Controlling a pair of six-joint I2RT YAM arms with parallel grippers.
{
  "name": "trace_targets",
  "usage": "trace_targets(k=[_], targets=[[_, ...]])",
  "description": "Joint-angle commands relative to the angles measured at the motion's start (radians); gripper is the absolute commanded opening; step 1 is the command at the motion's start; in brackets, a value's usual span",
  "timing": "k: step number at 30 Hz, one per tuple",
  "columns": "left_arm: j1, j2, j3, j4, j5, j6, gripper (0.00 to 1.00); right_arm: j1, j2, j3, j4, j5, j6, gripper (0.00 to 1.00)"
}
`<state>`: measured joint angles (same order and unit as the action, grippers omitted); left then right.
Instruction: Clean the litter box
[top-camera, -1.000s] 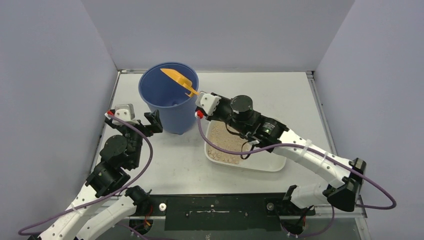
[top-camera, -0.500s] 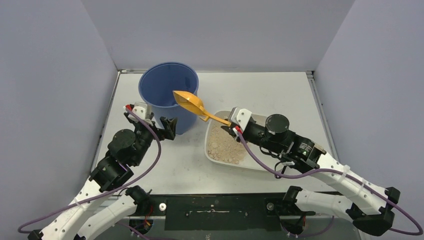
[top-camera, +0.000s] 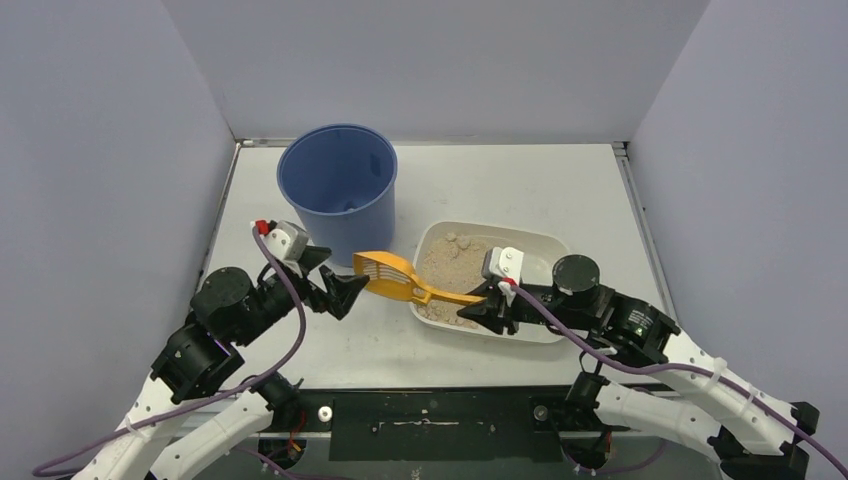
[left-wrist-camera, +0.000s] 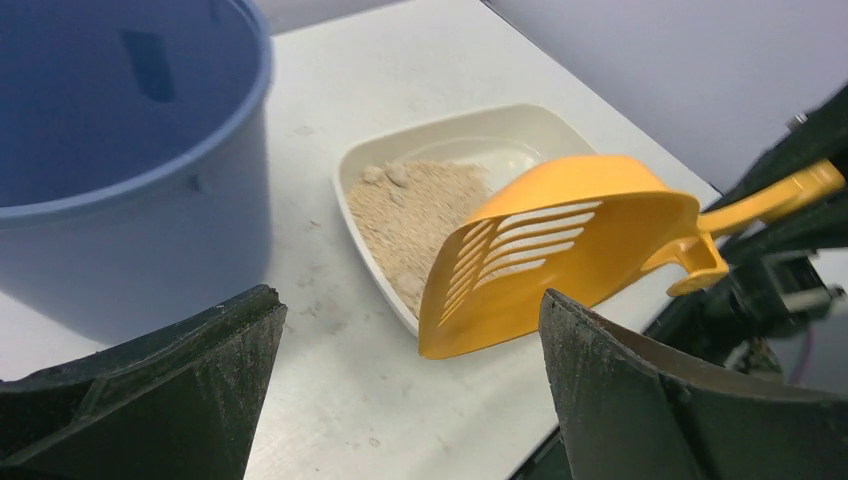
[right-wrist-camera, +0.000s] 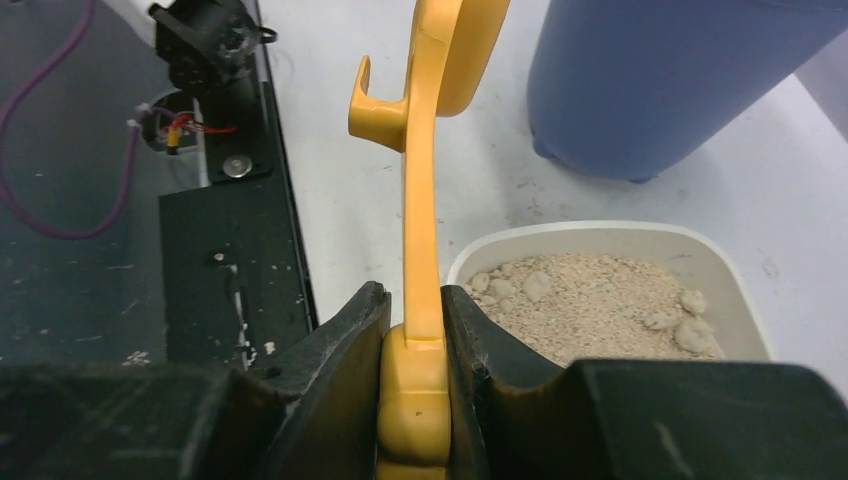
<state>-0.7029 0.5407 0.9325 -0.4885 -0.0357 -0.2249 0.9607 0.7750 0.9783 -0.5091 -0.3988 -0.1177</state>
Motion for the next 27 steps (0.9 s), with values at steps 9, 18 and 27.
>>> trace_targets(k=[9, 18, 27], targets=[[0.006, -0.026, 0.017, -0.049, 0.427, -0.074, 0.94, -0.008, -0.110, -0.042, 0.000, -0.248, 0.118, 0.00], [0.006, -0.033, -0.018, 0.027, 0.567, -0.137, 0.71, -0.008, -0.131, -0.053, 0.037, -0.283, 0.199, 0.00], [0.007, -0.048, -0.055, 0.108, 0.593, -0.180, 0.40, -0.008, -0.132, -0.051, 0.054, -0.306, 0.236, 0.00]])
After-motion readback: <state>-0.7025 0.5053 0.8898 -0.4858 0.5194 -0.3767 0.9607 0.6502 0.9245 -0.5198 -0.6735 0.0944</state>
